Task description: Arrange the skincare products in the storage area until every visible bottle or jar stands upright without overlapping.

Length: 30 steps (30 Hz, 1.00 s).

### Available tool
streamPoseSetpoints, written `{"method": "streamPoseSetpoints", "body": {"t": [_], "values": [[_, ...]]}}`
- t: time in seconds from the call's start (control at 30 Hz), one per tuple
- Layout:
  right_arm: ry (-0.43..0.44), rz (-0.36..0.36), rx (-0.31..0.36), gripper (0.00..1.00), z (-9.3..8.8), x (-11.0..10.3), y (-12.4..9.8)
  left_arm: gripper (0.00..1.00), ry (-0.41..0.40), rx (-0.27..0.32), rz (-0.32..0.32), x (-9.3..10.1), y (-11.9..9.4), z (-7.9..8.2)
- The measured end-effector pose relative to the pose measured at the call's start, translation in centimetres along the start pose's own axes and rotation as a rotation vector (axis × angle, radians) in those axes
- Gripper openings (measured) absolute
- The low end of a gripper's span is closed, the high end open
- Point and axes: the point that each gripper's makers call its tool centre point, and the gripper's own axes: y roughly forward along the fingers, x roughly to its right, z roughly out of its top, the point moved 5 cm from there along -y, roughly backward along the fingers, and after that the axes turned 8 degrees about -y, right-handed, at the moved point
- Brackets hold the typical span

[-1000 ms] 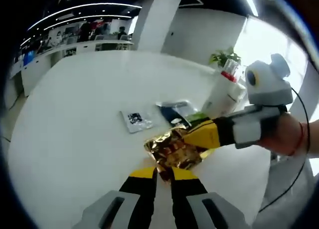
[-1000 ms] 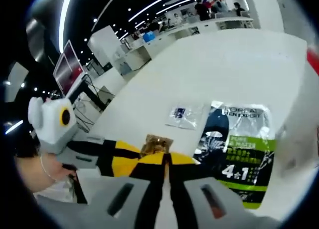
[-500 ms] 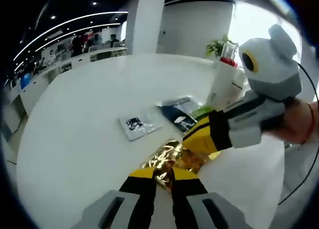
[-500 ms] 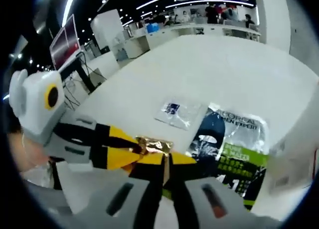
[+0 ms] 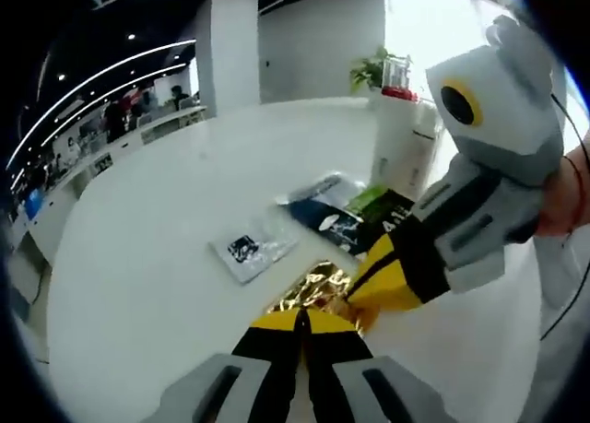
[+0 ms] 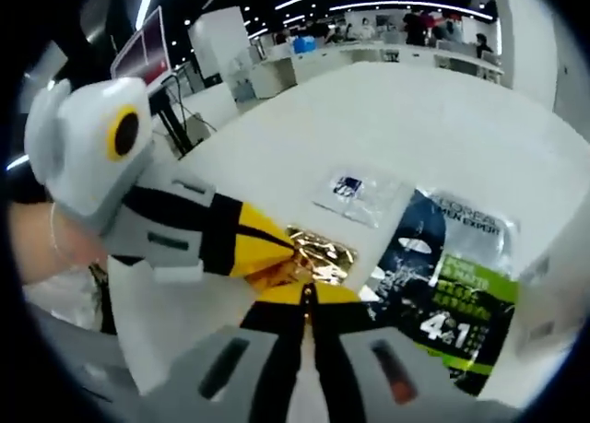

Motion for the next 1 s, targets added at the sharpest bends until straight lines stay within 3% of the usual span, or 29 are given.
{"method": "streamPoseSetpoints", "body": {"t": [0.27, 0.33, 0.4, 0.53, 0.6, 0.67, 0.7, 0.8, 0.9, 1.0], "values": [[-0.023, -0.013, 0.003, 0.03, 0.1, -0.1, 0.0, 0.05, -0.009, -0.005, 0.028, -0.1, 0.0, 0.1], [-0.021, -0.011, 0.000, 0.03, 0.1, -0.1, 0.1, 0.13, 0.074, -0.002, 0.078, -0.5, -0.3, 0.5], [-0.011, -0.013, 0.001, 0.03, 0.1, -0.1, 0.1, 0.20, 0.072, 0.030, 0.082, -0.2, -0.6, 1.2], [0.021, -0.016, 0.003, 0.03, 0.2, -0.1, 0.1, 0.20, -0.027, 0.154, 0.082, -0.1, -2.4, 3.9], [0.098, 0.001, 0.014, 0.05, 0.2, -0.3, 0.1, 0.21, -0.010, 0.175, 0.102, -0.4, -3.6, 4.9], [0.121, -0.025, 0.072, 0.07, 0.8, 0.0, -0.3, 0.21, 0.026, 0.192, 0.124, -0.5, -4.6, 5.6], [0.126, -0.003, 0.118, 0.07, 1.5, -0.3, -0.7, 0.21, 0.042, 0.204, 0.141, -0.6, -5.5, 6.0], [0.097, 0.054, 0.163, 0.07, 2.5, -1.5, -1.8, 0.21, 0.035, 0.231, 0.162, -0.5, -7.2, 6.5], [-0.011, 0.124, 0.230, 0.08, 3.7, -3.1, -4.4, 0.21, 0.010, 0.265, 0.176, 0.2, -9.4, 6.7], [0.005, 0.232, 0.319, 0.09, 4.1, -4.6, -7.5, 0.21, 0.023, 0.284, 0.210, 0.7, -11.2, 6.6]]}}
